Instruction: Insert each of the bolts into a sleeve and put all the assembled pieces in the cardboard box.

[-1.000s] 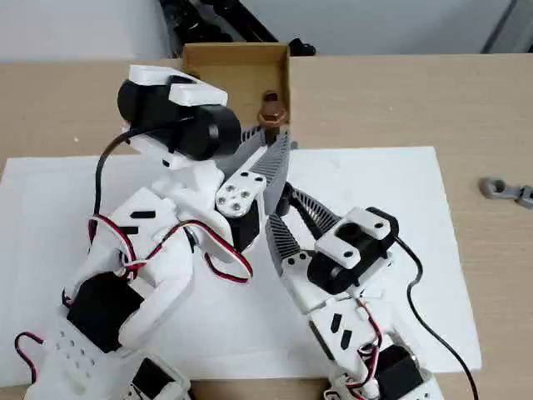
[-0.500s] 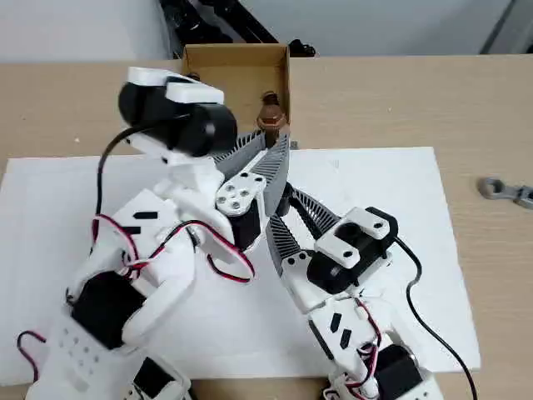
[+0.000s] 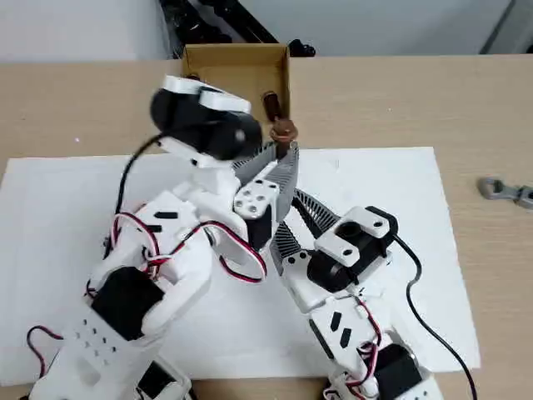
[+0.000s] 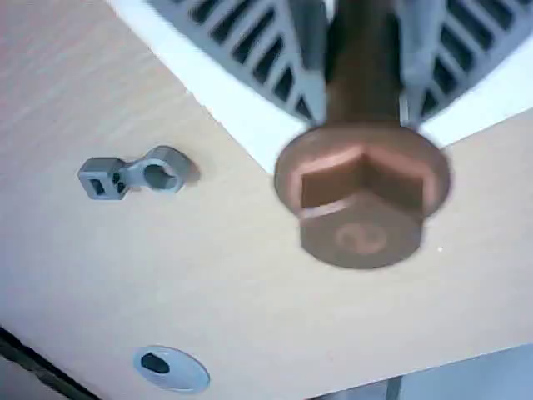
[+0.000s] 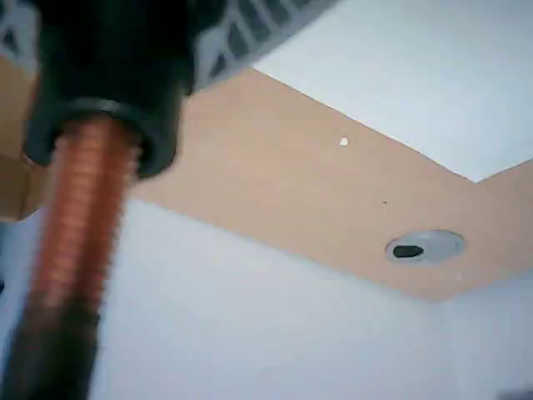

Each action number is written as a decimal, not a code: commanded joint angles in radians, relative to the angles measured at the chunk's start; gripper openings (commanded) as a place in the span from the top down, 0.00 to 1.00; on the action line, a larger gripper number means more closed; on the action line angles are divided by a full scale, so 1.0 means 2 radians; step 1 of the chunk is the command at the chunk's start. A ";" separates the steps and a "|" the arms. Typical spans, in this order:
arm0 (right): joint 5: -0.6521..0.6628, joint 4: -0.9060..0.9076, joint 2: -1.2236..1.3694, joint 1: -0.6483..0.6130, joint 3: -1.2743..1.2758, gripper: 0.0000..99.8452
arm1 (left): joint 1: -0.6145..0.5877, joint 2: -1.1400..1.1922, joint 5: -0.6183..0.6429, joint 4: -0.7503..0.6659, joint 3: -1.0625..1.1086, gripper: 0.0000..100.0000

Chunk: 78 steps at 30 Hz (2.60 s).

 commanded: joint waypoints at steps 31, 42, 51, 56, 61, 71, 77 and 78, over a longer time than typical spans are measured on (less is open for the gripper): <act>0.006 -0.009 0.000 -0.002 -0.006 1.00 | 0.014 -0.004 -0.036 0.081 -0.030 0.99; 0.006 -0.009 0.000 -0.002 -0.007 1.00 | 0.026 -0.004 -0.044 0.086 -0.053 0.95; 0.006 -0.008 0.000 -0.002 -0.007 1.00 | 0.004 0.027 0.026 0.184 -0.112 0.81; 0.006 -0.008 0.000 -0.002 -0.008 1.00 | -0.021 0.041 0.017 0.220 -0.172 0.81; 0.006 -0.008 0.013 -0.001 -0.024 1.00 | -0.095 0.041 -0.051 0.222 -0.203 0.85; 0.001 -0.017 0.250 0.032 -0.202 1.00 | -0.210 0.038 -0.168 0.290 -0.202 0.99; 0.004 -0.101 0.392 0.041 -0.278 1.00 | -0.261 0.037 -0.170 0.330 -0.201 0.99; 0.004 -0.114 0.417 0.042 -0.289 1.00 | -0.269 0.037 -0.170 0.336 -0.201 0.99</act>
